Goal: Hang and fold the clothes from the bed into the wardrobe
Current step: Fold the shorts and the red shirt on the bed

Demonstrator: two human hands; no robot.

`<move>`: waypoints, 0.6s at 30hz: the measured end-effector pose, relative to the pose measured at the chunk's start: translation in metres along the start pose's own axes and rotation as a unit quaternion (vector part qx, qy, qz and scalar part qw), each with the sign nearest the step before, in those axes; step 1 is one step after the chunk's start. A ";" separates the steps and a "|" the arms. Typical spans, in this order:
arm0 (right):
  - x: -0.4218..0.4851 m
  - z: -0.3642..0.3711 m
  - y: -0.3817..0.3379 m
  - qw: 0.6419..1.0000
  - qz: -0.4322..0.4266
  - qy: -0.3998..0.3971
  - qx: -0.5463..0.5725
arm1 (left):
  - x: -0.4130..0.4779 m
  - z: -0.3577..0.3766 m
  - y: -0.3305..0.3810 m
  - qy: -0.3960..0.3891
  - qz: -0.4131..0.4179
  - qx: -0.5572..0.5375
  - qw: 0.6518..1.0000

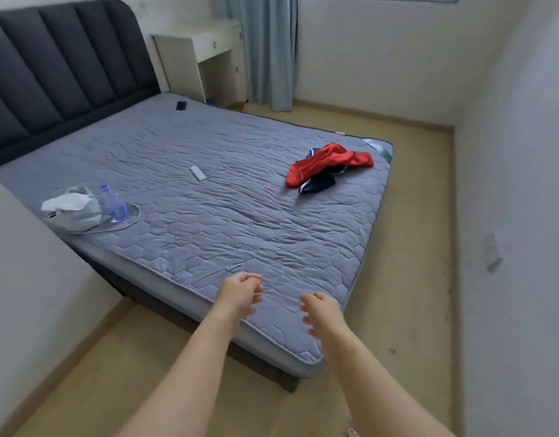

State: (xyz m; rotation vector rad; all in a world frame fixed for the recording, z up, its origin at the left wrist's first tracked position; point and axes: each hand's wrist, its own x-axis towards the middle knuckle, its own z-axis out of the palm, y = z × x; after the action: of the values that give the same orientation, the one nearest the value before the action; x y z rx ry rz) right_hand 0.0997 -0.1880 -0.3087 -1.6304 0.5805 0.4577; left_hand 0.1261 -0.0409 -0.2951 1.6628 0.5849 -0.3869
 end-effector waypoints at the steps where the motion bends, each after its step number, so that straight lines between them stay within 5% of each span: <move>1: 0.017 -0.021 -0.003 1.000 0.013 -0.002 -0.009 | 0.009 0.024 0.008 0.000 -0.010 -0.001 1.000; 8: 0.124 -0.152 -0.034 0.998 0.041 0.042 -0.002 | 0.073 0.163 0.074 -0.009 -0.047 -0.009 0.999; 18: 0.282 -0.229 -0.130 0.998 0.052 0.028 0.006 | 0.212 0.247 0.173 0.001 -0.061 -0.029 0.998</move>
State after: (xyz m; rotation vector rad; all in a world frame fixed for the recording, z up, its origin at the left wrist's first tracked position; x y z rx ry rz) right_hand 0.3949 -0.4344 -0.3441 -1.6104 0.7120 0.4849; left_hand 0.4162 -0.2676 -0.3164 1.5768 0.6957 -0.4538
